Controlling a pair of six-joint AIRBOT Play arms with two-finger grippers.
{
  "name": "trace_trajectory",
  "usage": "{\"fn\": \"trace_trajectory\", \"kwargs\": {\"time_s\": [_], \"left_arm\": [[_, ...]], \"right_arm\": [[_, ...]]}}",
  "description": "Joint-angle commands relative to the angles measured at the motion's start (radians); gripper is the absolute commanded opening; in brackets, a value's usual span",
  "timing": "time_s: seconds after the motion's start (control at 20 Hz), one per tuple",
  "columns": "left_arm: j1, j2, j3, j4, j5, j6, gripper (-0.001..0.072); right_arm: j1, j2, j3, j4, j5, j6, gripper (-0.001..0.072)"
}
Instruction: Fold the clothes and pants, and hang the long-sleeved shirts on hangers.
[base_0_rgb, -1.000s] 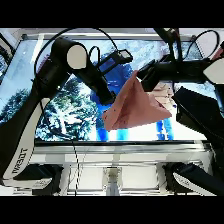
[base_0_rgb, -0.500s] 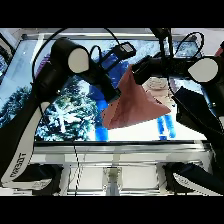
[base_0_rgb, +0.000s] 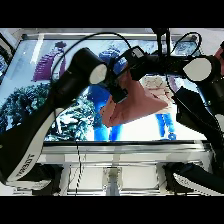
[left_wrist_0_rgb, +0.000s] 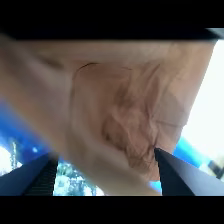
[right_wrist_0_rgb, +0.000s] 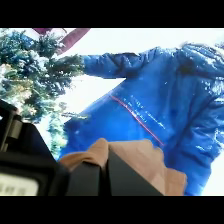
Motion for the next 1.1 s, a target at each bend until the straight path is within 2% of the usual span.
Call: {"fn": "trace_trajectory", "kwargs": {"time_s": [0.0, 0.1, 0.25, 0.35, 0.45, 0.65, 0.85, 1.05], "left_arm": [[-0.005, -0.058, -0.001, 0.086, -0.046, -0.047, 0.0688], [-0.002, -0.072, -0.002, 0.154, -0.119, -0.050, 0.0688], [0.013, -0.066, -0.002, 0.146, -0.182, -0.029, 0.0688], [0.021, -0.048, -0.002, 0.146, -0.169, -0.030, 0.0680], [0.033, -0.021, -0.002, 0.146, -0.143, -0.031, 0.0681], [0.053, 0.019, -0.002, 0.129, -0.120, -0.030, 0.0681], [0.060, 0.070, -0.001, 0.027, 0.058, -0.030, 0.0680], [0.081, 0.069, -0.004, 0.040, -0.035, -0.035, 0.0681]], "right_arm": [[0.005, 0.000, 0.027, 0.002, -0.005, 0.003, 0.0008], [0.005, 0.000, 0.035, -0.007, -0.005, 0.003, 0.0008], [0.004, -0.002, 0.035, -0.062, -0.004, 0.024, 0.0008], [0.004, -0.010, 0.035, -0.193, 0.005, 0.106, 0.0007], [0.004, -0.010, 0.035, -0.255, 0.016, 0.119, 0.0008], [0.005, -0.007, 0.035, -0.233, -0.011, 0.119, 0.0007], [0.005, -0.008, 0.035, -0.229, 0.003, 0.118, 0.0007], [0.004, -0.007, 0.035, -0.230, -0.012, 0.119, 0.0008]]}}
